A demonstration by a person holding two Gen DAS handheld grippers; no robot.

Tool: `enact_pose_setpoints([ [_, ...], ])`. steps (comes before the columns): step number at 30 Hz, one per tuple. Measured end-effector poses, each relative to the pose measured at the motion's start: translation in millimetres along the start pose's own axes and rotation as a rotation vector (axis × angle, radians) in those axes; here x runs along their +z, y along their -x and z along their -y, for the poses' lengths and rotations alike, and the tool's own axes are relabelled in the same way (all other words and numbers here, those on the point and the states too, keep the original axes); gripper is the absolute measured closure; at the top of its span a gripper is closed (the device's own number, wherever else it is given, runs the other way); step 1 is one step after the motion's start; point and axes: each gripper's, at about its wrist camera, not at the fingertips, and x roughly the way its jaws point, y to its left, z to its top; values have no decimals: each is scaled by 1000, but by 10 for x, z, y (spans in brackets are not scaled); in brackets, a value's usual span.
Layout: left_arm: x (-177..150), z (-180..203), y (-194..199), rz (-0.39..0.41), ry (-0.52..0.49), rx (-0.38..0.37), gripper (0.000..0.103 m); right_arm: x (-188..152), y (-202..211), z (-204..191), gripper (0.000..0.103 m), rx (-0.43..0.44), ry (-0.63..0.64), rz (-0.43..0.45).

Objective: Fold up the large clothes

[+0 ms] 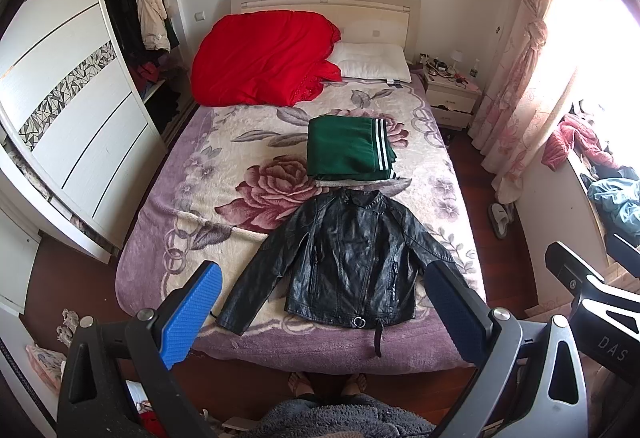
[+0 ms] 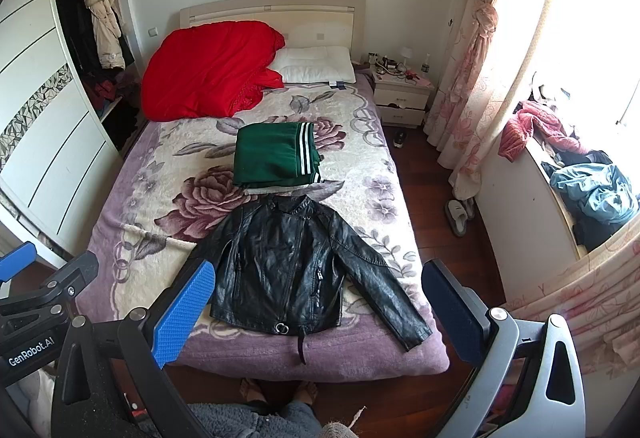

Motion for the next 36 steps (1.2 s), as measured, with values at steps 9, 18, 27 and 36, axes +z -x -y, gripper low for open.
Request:
enact_pose_setpoints([
  [9,54,-13,6,3,6,-10,0,-19,8,3,0,0,0,2],
  [18,80,-219,-423,51,8,18,0,181,-119,5,0,-16,-46,-20],
  [27,-169,-268,-2036,14,-84,144,0,-312,-1637,1018,0,-82,-390,-224],
  [36,-602,-47,-3657,-203,-97,287,0,-2227,-3695,3102,13,-220,-960,-460],
])
